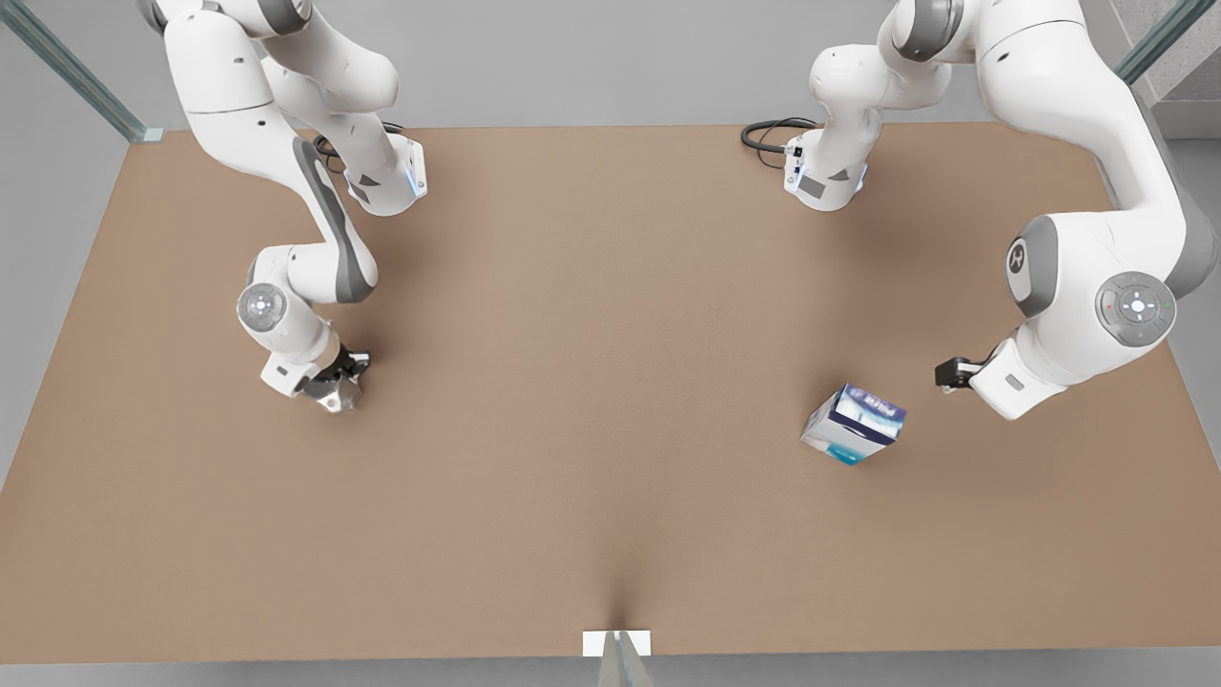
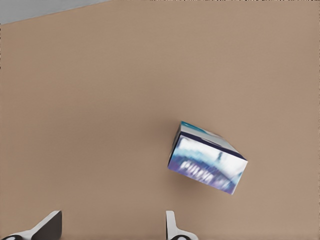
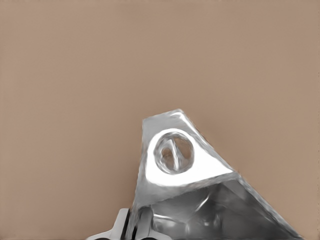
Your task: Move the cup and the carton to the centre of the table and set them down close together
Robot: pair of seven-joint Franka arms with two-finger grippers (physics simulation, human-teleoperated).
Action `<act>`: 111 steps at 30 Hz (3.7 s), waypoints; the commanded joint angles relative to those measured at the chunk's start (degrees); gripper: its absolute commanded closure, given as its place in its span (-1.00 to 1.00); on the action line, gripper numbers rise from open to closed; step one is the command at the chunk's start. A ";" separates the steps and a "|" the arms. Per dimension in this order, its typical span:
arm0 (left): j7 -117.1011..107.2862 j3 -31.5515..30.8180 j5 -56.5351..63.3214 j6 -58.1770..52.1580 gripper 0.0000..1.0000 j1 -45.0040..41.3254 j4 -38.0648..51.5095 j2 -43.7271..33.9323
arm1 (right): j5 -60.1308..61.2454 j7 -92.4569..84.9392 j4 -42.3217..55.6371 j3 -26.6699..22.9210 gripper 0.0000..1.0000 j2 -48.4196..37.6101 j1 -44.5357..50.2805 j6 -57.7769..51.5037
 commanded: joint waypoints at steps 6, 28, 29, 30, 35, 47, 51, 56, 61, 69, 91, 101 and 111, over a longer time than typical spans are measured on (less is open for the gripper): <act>-0.09 0.00 0.09 0.35 -1.00 -0.01 0.00 0.38 | -0.26 1.01 4.93 0.49 0.57 0.95 3.81 -2.39; -16.25 0.09 -3.68 0.27 -1.00 0.07 0.00 1.52 | 1.06 33.61 46.68 8.31 0.57 26.96 21.22 -19.00; -22.14 1.84 -6.76 0.35 -1.00 0.07 -0.09 1.61 | 1.06 34.32 48.97 8.23 0.57 28.46 21.92 -19.18; -28.29 3.69 -10.36 1.05 -1.00 -0.01 -0.26 1.61 | 0.97 35.46 51.60 8.31 0.57 30.39 22.53 -19.70; -48.60 4.04 -15.20 5.27 -1.00 -0.10 -2.63 2.75 | 1.06 40.82 64.00 7.78 0.57 38.04 27.02 -20.94; -61.70 3.34 -16.69 18.46 -1.00 -4.32 -18.28 0.20 | 0.97 49.17 81.31 6.03 0.18 50.61 35.01 -19.80; -61.88 3.43 -16.69 19.25 -1.00 -5.55 -19.69 0.38 | 0.97 49.87 81.40 5.94 -0.39 51.40 36.07 -17.16; -63.81 3.34 -16.78 21.18 -1.00 -6.34 -19.69 1.34 | 0.97 49.87 81.40 5.94 -0.47 51.40 36.07 -16.98; -63.72 3.34 -16.69 23.56 -1.00 -6.34 -22.50 1.61 | 0.97 52.42 79.47 6.29 -0.53 49.38 37.39 -14.96; -63.90 3.34 -16.87 24.61 -0.56 -7.05 -22.41 4.16 | -0.17 45.92 61.10 4.44 -0.73 31.37 30.89 -13.55; -84.98 -6.32 -16.87 18.19 -0.40 -13.81 -17.75 -0.68 | 1.58 4.79 50.90 -5.40 -1.00 -0.81 -0.84 -47.31; -109.42 -11.43 -16.69 21.97 -0.40 -28.66 -8.88 5.91 | 3.34 4.79 52.31 -5.49 -1.00 -0.10 -1.02 -46.51; -112.24 -11.43 -16.52 25.75 -1.00 -31.74 -7.91 11.28 | 3.34 4.79 52.31 -5.49 -1.00 0.16 -1.02 -46.34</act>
